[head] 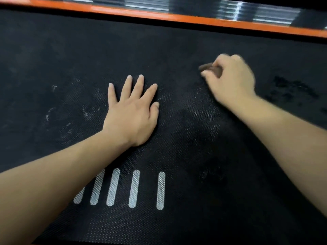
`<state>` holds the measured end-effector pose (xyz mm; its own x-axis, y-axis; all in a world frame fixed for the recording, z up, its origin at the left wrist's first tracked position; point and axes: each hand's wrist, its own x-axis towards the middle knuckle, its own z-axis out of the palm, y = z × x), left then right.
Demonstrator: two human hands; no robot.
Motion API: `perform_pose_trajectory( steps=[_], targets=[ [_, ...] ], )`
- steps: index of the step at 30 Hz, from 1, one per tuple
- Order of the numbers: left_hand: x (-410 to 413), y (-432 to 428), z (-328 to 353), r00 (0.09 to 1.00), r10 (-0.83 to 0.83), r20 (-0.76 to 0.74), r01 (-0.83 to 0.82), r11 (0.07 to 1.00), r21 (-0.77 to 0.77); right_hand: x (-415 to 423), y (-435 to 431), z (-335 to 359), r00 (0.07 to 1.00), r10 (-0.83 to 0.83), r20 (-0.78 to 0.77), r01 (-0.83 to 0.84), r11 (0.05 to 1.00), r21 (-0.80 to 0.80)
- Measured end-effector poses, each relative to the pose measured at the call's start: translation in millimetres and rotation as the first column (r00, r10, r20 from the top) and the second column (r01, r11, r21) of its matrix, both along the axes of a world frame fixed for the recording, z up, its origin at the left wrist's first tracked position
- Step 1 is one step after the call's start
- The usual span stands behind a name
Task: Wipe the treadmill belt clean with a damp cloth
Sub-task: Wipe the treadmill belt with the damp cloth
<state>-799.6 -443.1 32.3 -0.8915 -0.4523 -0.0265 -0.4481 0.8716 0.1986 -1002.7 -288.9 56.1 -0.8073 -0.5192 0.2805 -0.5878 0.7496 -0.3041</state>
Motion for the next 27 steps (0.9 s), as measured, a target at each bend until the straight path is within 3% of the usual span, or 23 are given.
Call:
perform_pose_trajectory(
  steps=[3,5,6,8,10,11,14,16,18,20,22,26,27],
  targets=[
    [0,0,-1,1.000,-0.001,-0.010,0.001,1.000,-0.012,67,6,-5,0.925,0.366,0.105,-0.366,0.930,-0.017],
    [0,-1,-2,1.000,-0.005,-0.003,0.005,1.000,-0.015,57,10,-2,0.887,0.456,0.073,-0.460,0.887,0.041],
    [0,-1,-2,1.000,-0.005,-0.002,0.005,1.000,-0.014,36,5,-1,0.910,0.415,0.009,-0.415,0.907,0.071],
    [0,0,-1,1.000,-0.006,0.000,0.006,1.000,-0.009,-13,-5,3,0.988,0.152,-0.029,-0.150,0.986,0.067],
    [0,-1,-2,1.000,-0.009,-0.001,0.009,1.000,-0.016,-28,-14,5,0.999,-0.017,-0.028,0.018,0.999,0.036],
    [0,-1,-2,1.000,-0.009,-0.002,0.009,1.000,-0.018,-16,-19,3,0.999,-0.006,-0.032,0.007,0.999,0.040],
    [-1,-2,-4,1.000,-0.009,-0.005,0.009,1.000,-0.030,46,-19,-6,0.961,0.273,0.039,-0.274,0.962,0.017],
    [0,-1,-4,1.000,-0.011,-0.001,0.011,0.999,-0.039,46,-14,-4,0.921,0.387,0.050,-0.390,0.919,0.060],
    [-1,-2,-4,1.000,-0.013,-0.005,0.012,0.999,-0.039,2,-23,-1,0.961,0.272,-0.047,-0.267,0.959,0.097],
    [-1,-1,-4,1.000,-0.012,-0.011,0.012,0.999,-0.030,-43,-34,7,0.999,-0.032,-0.020,0.032,0.999,0.034],
    [-1,-1,-4,1.000,-0.012,-0.014,0.011,1.000,-0.029,-41,-49,3,0.994,-0.107,-0.006,0.107,0.994,-0.015],
    [-2,-3,-2,1.000,-0.023,-0.002,0.023,0.999,-0.032,30,-52,-8,0.943,0.323,0.080,-0.322,0.946,-0.026],
    [-1,-2,-2,1.000,-0.029,0.005,0.030,0.999,-0.034,26,-49,-8,0.927,0.367,0.072,-0.368,0.930,-0.003]
  ],
)
